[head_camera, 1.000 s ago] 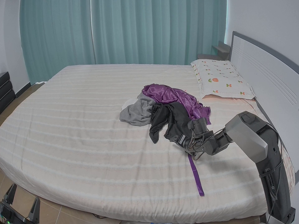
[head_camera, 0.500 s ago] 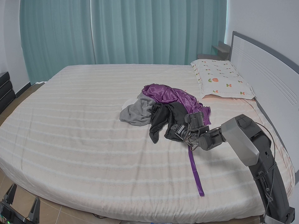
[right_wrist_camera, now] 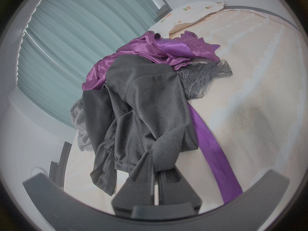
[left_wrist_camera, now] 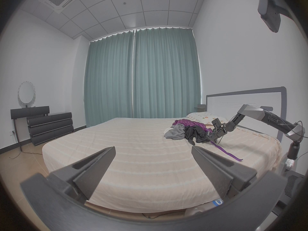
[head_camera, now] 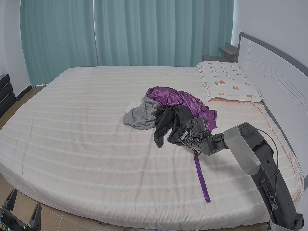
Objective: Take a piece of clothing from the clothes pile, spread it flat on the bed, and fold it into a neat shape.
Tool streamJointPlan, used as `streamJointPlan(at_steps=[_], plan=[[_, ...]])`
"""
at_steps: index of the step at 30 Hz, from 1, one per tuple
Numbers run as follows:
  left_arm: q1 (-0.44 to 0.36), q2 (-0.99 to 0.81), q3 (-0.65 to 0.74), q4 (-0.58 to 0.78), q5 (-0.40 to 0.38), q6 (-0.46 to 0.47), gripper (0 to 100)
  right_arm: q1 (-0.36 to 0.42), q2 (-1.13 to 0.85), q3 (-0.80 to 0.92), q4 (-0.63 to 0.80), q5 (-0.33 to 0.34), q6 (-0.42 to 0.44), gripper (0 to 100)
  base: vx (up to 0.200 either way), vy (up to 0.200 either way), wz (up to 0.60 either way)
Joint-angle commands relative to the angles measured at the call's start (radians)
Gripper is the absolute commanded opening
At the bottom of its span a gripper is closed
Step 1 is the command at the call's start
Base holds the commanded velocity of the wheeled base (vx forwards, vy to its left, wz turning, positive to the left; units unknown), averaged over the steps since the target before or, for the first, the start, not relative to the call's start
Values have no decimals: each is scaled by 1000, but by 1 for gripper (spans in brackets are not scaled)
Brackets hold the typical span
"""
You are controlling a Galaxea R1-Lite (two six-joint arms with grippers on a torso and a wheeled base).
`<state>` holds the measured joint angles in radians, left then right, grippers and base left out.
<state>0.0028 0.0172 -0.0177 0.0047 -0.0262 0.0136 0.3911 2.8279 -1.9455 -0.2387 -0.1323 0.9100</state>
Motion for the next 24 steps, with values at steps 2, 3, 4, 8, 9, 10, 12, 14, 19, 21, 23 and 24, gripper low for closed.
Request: streamJointPlan(at_steps=[2, 3, 4, 8, 9, 10, 12, 14, 19, 21, 23, 24], plan=[[0, -16, 18, 0, 0, 0, 100, -11, -90, 91, -5, 2, 30, 0, 0, 0, 0], [0, -16, 18, 0, 0, -1, 100, -11, -119, 137, -7, 5, 36, 0, 0, 0, 0], [0, -16, 18, 0, 0, 0, 100, -11, -133, 158, -8, 10, 38, 0, 0, 0, 0], [0, -16, 18, 0, 0, -1, 100, 2, -289, 408, -97, 56, 43, 0, 0, 0, 0], [0, -16, 18, 0, 0, 0, 100, 3, -331, 476, -140, 74, 43, 0, 0, 0, 0], [0, -16, 18, 0, 0, 0, 100, 5, -361, 525, -174, 89, 44, 0, 0, 0, 0], [0, -16, 18, 0, 0, 0, 100, 12, -447, 671, -278, 129, 44, 0, 0, 0, 0], [0, -16, 18, 0, 0, 0, 100, 17, -504, 771, -349, 146, 43, 0, 0, 0, 0], [0, -16, 18, 0, 0, 0, 100, 37, -619, 956, -488, 157, 43, 0, 0, 0, 0], [0, -16, 18, 0, 0, -1, 100, 52, -693, 1048, -564, 160, 43, 0, 0, 0, 0], [0, -16, 18, 0, 0, 0, 100, 71, -748, 1113, -611, 171, 41, 0, 0, 0, 0], [0, -16, 18, 0, 0, 0, 100, 83, -783, 1145, -639, 175, 41, 0, 0, 0, 0]])
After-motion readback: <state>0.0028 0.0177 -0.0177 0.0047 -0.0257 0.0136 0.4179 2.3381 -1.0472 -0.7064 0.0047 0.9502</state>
